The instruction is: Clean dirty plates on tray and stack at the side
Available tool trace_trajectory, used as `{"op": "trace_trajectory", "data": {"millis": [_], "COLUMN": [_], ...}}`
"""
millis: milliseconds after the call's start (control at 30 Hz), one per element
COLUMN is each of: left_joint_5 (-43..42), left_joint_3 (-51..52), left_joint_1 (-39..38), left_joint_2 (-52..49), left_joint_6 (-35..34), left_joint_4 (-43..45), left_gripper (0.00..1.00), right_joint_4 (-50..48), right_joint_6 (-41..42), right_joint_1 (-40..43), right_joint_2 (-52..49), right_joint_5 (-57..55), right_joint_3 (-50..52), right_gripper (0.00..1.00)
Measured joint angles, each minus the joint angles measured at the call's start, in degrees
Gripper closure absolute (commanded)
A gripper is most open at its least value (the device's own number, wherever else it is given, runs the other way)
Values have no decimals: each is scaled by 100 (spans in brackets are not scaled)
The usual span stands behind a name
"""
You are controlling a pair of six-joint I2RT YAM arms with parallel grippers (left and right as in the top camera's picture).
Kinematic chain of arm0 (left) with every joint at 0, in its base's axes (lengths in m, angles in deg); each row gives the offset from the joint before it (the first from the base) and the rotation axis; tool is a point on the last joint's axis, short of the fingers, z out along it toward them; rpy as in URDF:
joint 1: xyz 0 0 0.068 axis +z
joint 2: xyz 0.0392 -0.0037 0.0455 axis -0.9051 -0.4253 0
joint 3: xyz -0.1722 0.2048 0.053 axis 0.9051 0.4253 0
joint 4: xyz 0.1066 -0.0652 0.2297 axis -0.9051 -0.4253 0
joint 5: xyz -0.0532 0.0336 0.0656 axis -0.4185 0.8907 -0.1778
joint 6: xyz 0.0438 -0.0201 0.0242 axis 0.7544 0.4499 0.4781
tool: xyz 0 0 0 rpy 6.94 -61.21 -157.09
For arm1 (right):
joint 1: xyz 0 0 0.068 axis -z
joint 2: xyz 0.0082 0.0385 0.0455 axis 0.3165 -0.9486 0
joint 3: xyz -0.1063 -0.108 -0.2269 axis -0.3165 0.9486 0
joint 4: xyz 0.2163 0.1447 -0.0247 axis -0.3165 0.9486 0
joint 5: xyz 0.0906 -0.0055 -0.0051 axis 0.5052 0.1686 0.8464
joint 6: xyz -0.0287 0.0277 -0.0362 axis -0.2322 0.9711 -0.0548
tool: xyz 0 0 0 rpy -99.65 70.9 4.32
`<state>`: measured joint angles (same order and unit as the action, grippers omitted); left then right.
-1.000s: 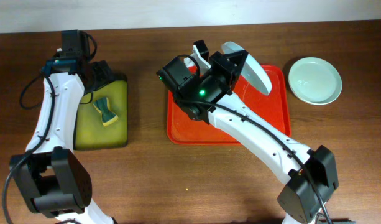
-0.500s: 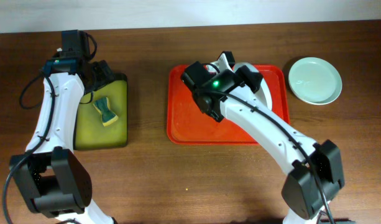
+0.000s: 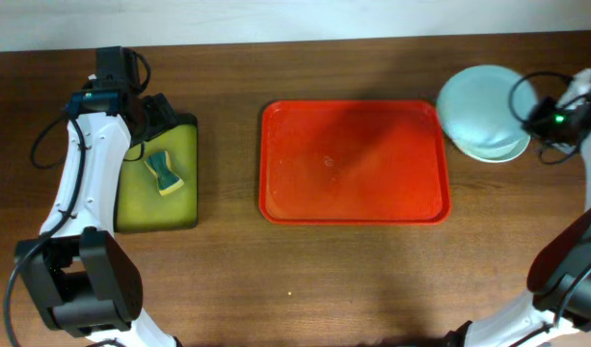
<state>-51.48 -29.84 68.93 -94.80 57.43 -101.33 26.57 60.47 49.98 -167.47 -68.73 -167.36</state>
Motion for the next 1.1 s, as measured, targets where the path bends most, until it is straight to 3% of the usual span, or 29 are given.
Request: {"op": "trace_trajectory", "data": {"millis": [100,167,267,333,367,400,433,467,533,633,700,867,967,1100], "left_joint_5": [-2,0,0,0,0,0,0,0,0,0,0,0,0,0], "left_joint_3": [0,0,0,0,0,0,0,0,0,0,0,0,0,0], "left_joint_1": [0,0,0,0,0,0,0,0,0,0,0,0,0,0], "left_joint_2": [0,0,0,0,0,0,0,0,0,0,0,0,0,0], "left_joint_6": [-2,-2,0,0,0,0,0,0,0,-2,0,0,-2,0], "left_joint_4": [-4,0,-2,0,-2,-2,-2,0,2,7,-2,11,11,0], "left_gripper": [1,1,1,1,1,1,1,1,0,1,1,1,1,1], "right_joint_4": [-485,-737,-879,-979,-988,-979,-929,-879,-568,79,424,1770,1510,1545], "right_joint_6": [660,850,955,798,708,658,625,614,564,542,557,564,566,566], "right_joint_1": [223,208,203,181,149,116,55,39,13,7,7,-9,-120,-153], "right_joint_2": [-636,-1062,-1327,-1335,-1335,-1335,-1333,-1333,-1062,186,1132,2704,3875,3692], "right_joint_5": [-299,-498,-492,-96,140,280,391,452,522,234,98,-11,-11,-15], "right_joint_3": [22,31,61,61,59,59,59,59,66,81,79,271,1703,2149], "right_gripper": [96,83,79,68,67,63,47,41,32,19,2,1,1,1]}}
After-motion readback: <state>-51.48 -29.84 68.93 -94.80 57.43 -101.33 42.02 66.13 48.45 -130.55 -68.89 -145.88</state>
